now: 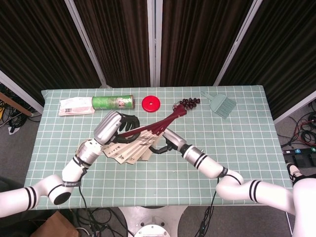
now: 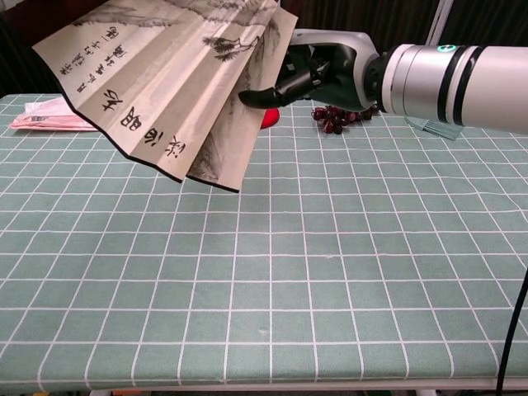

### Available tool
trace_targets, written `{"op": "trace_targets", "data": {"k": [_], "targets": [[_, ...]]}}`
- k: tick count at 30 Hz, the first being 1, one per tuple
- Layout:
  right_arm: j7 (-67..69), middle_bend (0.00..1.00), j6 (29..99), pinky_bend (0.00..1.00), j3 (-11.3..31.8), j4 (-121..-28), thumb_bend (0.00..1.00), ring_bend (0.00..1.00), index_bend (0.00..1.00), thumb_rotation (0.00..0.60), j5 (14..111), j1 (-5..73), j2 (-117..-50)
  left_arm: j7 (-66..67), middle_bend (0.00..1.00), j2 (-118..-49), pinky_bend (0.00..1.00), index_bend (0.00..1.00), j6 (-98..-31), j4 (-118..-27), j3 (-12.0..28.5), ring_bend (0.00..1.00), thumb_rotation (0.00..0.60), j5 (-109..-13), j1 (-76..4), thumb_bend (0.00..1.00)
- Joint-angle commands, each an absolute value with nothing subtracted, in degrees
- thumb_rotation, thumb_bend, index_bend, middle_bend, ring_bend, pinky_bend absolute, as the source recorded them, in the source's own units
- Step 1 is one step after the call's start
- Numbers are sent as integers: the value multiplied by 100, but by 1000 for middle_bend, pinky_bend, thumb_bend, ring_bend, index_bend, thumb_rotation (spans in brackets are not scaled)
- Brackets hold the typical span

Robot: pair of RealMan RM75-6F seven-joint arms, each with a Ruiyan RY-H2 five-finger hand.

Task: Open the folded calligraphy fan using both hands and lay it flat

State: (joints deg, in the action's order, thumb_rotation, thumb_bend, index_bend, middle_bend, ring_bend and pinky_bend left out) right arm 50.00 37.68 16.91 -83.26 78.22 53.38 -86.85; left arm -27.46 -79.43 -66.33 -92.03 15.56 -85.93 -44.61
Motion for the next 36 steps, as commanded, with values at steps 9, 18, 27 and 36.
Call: {"op": "trace_targets", "data": {"k": [9,18,27,36], "targets": [[4206,490,4515,170,1820,-8000,555,314,725,600,7635,5214,-8883,-2885,723,-7931,787,613,-6876,-8981,1418,715,600,-8703,-4329,421],[2488,501,5504,171,1645,-7697,598,322,740,600,7858,4923,-8765,-2447,719,-7947,763,613,-7126,-8420,1054,705,600,-9018,-4129,422],[915,489,6882,170,1389,-7048,598,330,743,600,8554,4568,-8865,-961,706,-8347,750,612,-7661,-7555,769,693,600,-9450,-3916,425],[129,472,7967,147,1246,-6089,597,321,723,600,8940,4271,-9466,511,685,-8893,737,605,-8030,-6734,657,686,600,-9727,-3836,427]]}}
